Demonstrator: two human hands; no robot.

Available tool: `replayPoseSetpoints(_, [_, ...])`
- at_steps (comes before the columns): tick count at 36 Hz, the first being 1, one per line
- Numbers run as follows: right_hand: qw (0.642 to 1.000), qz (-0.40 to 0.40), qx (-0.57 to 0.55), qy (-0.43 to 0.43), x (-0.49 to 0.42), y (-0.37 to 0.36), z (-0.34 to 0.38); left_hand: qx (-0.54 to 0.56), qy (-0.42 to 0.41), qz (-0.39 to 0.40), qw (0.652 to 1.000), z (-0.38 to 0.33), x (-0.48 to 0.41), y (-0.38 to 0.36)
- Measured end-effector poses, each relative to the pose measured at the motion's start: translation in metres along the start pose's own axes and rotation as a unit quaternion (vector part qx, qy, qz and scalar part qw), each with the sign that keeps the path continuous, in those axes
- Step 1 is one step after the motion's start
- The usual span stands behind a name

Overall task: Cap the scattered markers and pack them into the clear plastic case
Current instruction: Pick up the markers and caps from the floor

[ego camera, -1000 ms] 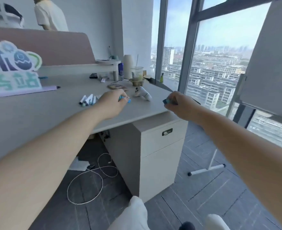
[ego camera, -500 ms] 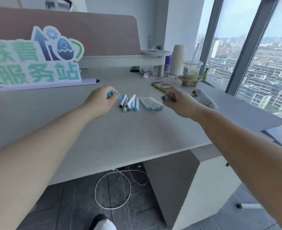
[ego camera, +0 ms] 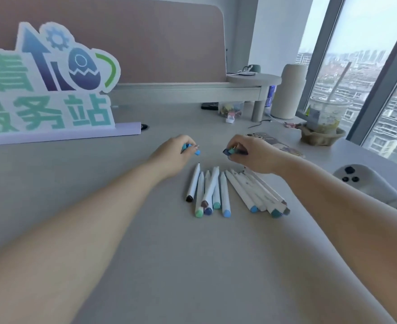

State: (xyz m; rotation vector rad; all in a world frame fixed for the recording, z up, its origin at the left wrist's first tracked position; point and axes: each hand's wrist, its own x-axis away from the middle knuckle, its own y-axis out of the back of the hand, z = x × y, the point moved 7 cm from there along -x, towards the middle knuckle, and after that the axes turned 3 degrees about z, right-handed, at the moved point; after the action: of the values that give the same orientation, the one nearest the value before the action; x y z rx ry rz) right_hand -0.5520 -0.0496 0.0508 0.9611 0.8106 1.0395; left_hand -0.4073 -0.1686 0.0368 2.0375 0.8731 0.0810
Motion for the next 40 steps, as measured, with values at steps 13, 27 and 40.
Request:
replayPoseSetpoints(13, [0.995,0.084,-0.047,0.022,-0.017,-0.016,-0.014,0.007,-0.061,0.043,0.997,0.002,-0.038,-0.035])
replayPoseSetpoints(27, [0.972,0.115,-0.202,-0.043,-0.005,-0.015,-0.017,0.235,0.018,0.122,0.964,-0.01,-0.019,-0.039])
replayPoseSetpoints(40, [0.97,0.014,-0.23,-0.077,0.005,0.005,-0.014,0.254,0.051,0.068,0.963,0.006,-0.003,-0.019])
